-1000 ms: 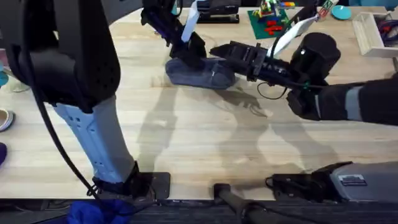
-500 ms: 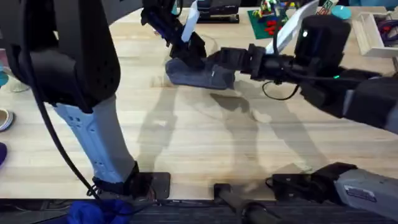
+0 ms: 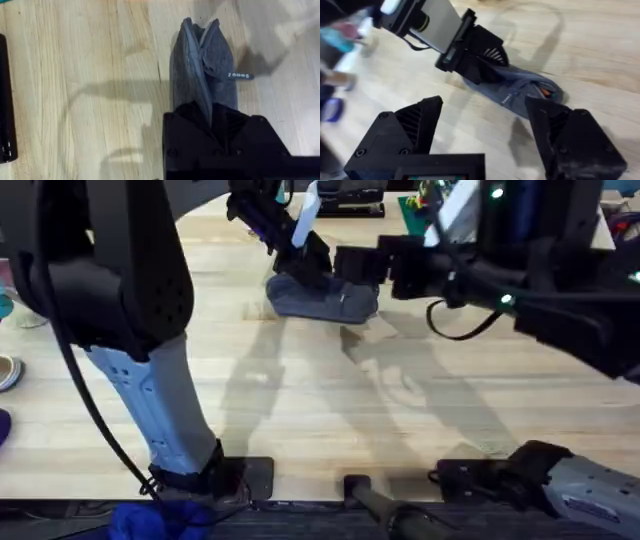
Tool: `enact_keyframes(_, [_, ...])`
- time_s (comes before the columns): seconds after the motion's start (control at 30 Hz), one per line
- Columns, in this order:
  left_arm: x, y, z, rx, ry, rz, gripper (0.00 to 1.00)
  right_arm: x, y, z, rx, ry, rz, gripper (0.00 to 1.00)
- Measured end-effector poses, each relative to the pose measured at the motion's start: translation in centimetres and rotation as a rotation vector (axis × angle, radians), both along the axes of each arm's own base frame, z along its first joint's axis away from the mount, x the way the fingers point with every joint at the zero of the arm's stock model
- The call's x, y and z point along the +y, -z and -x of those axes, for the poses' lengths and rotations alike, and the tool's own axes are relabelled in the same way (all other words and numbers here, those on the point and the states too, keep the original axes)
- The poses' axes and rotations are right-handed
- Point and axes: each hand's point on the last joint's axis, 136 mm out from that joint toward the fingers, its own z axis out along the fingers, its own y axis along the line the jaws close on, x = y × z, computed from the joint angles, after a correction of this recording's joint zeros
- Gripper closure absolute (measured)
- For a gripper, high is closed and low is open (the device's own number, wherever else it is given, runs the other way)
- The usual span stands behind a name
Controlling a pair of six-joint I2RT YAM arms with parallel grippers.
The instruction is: Unzip the bag, pick up the pens from the table one at a time and place them inside, then zip the bag closed.
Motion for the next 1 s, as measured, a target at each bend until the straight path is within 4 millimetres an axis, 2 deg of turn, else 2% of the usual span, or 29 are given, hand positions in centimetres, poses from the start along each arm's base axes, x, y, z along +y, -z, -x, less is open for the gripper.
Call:
enact_keyframes(0.3, [0.0, 0.0, 0.0, -0.001, -0.001, 0.0, 0.959, -0.6, -0.3, 0.3, -0.099, 0.203, 0.141, 0.006])
enact_keyframes(0.5, [0.0, 0.0, 0.0, 0.0, -0.002, 0.0, 0.959, -1.2, 1.0, -0.4, -0.076, 0.287, 0.16, 0.006])
enact_keyframes(0.73, [0.0, 0.0, 0.0, 0.0, -0.002, 0.0, 0.959, -0.7, 2.1, -0.3, -0.028, 0.295, 0.137, 0.006])
enact_keyframes(1.0, [0.0, 0.0, 0.0, 0.0, -0.002, 0.0, 0.959, 0.1, 4.5, -0.1, 0.036, 0.265, 0.169, 0.005])
